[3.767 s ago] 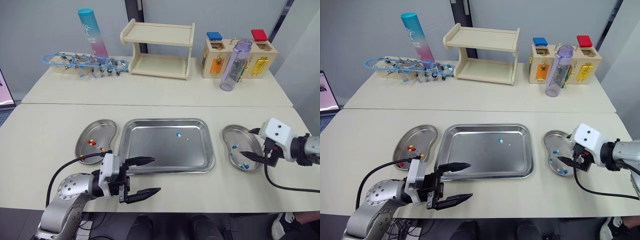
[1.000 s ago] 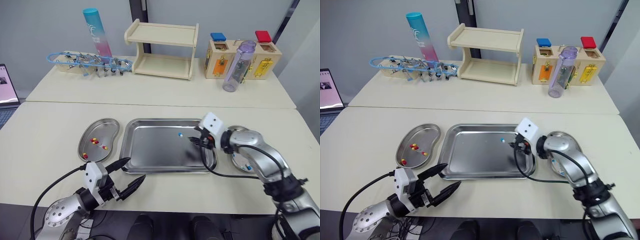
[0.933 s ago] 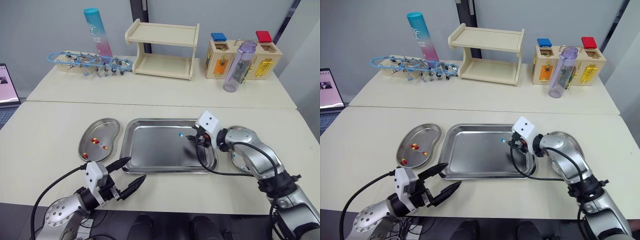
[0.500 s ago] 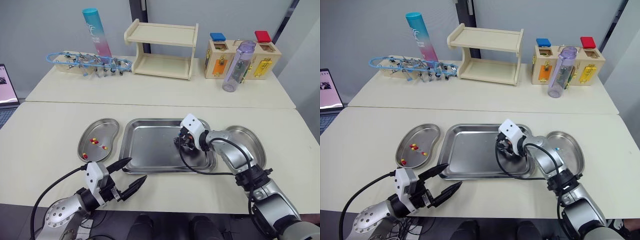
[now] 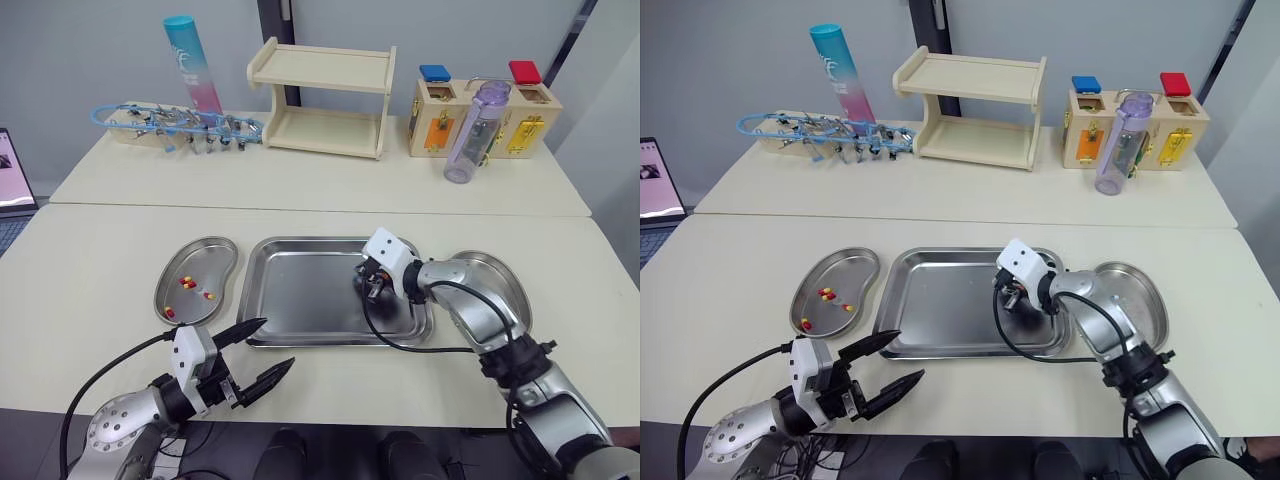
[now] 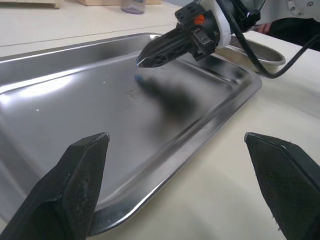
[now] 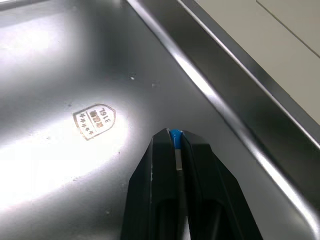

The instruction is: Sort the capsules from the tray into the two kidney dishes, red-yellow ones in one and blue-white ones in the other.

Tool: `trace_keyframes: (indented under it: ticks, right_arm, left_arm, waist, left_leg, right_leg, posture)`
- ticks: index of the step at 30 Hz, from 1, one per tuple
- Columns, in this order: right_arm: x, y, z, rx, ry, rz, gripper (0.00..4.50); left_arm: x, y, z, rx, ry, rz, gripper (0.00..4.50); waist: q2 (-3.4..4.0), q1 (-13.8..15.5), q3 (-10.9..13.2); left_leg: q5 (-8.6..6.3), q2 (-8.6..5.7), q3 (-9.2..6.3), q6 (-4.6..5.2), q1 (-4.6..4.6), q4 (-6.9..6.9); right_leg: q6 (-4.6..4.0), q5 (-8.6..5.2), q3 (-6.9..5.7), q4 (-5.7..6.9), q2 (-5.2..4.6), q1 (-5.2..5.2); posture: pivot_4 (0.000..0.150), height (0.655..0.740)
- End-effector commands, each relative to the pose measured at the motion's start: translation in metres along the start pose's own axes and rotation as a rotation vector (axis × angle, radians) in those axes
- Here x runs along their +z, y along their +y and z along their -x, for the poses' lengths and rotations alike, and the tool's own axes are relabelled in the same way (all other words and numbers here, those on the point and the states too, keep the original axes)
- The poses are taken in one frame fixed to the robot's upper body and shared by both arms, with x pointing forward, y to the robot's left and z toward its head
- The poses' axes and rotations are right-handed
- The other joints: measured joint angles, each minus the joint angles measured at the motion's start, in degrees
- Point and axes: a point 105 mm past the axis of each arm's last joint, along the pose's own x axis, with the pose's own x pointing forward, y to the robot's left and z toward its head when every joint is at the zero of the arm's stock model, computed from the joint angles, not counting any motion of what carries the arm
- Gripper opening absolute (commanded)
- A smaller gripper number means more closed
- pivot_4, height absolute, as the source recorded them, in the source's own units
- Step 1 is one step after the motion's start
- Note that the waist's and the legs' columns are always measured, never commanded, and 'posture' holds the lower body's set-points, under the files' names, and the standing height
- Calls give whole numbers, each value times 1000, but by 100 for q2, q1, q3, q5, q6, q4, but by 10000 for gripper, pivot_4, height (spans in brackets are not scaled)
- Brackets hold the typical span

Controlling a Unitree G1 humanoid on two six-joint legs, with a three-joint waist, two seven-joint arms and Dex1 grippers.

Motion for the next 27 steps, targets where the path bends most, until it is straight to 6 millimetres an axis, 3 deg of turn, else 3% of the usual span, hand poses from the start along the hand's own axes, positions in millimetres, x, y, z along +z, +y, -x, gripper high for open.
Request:
trace_keyframes:
  ticks: [1, 4, 10, 14, 18, 27]
  right_arm:
    - [16, -7, 36, -24, -67, 29, 257]
    - [3, -9, 79, -39, -29, 33, 257]
    - [-27, -20, 143, -163, 110, -23, 257]
    - [-50, -29, 168, -250, 226, -40, 257]
    - [-66, -32, 173, -280, 281, -56, 257]
    - [-72, -38, 182, -305, 315, -2, 26225]
  left_arm:
    - [15, -17, -8, -170, -48, -38, 45000]
    - [24, -22, -18, -272, -84, -56, 45000]
    - [34, -25, -31, -359, -137, -57, 45000]
    - [35, -28, -35, -396, -157, -74, 45000]
    - [35, -28, -39, -406, -169, -86, 45000]
    - [38, -31, -42, -408, -191, -108, 45000]
  waist:
    - [1, 23, 1]
    - [0, 71, 2]
    - [0, -32, 3]
    - [-1, -27, 3]
    - [-1, -28, 4]
    - [-6, 14, 6]
  left_leg:
    - [0, 0, 1, 0, 0, 0]
    - [0, -3, -8, 0, -5, 0]
    - [0, 0, -3, 1, 1, 0]
    - [0, 0, 0, 1, 1, 0]
    - [0, 1, 1, 2, 3, 2]
    - [0, 0, 2, 1, 1, 2]
  right_leg:
    - [0, 0, 1, -2, 0, 0]
    - [0, 0, -9, -5, -2, 5]
    - [0, -1, -4, -3, 1, 6]
    - [0, -1, -3, -3, 1, 8]
    - [0, -1, -2, -4, 1, 9]
    - [1, -1, -1, -6, 1, 9]
  posture:
    - [1500, 7400]
    - [1500, 7400]
    - [1500, 7400]
    - [1500, 7400]
    - [1500, 7400]
    - [1500, 7400]
